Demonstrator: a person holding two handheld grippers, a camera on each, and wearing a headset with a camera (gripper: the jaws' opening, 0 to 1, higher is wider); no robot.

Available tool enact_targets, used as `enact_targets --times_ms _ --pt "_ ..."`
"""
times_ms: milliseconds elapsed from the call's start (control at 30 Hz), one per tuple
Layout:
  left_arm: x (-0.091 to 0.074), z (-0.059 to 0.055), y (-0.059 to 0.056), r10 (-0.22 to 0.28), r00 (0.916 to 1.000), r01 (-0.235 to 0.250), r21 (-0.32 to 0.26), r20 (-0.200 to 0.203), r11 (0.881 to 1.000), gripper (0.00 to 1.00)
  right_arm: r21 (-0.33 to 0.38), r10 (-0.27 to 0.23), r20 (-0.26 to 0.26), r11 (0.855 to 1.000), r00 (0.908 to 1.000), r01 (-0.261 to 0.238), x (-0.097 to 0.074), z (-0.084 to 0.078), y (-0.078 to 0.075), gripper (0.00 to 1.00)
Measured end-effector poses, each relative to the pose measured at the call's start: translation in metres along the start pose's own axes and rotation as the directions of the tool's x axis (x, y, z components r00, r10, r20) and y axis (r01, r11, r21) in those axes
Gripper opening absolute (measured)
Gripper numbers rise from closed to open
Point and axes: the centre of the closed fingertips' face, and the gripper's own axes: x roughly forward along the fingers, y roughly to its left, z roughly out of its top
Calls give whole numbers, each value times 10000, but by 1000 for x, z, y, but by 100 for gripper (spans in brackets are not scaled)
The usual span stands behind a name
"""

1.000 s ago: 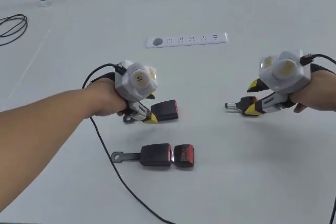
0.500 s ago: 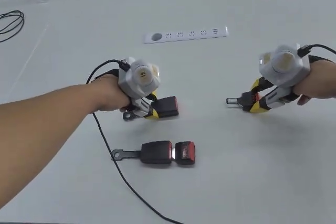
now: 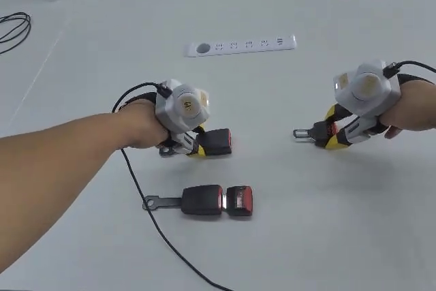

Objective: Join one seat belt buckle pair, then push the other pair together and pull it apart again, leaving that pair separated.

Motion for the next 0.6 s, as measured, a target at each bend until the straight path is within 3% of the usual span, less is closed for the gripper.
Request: enact_targets --times_ms 333,500,600 --pt "4 -2 0 -141 9993 146 143 -349 9998 30 293 -39 33 9996 10000 38 2 1 -2 33" --pt "4 -2 -2 -164 9995 165 28 -264 9999 30 298 -86 -26 9995 10000 87 2 1 -1 33" --pt "4 -2 -3 -142 9996 141 -25 -238 9999 30 803 -369 170 9961 9992 354 2 3 -2 33"
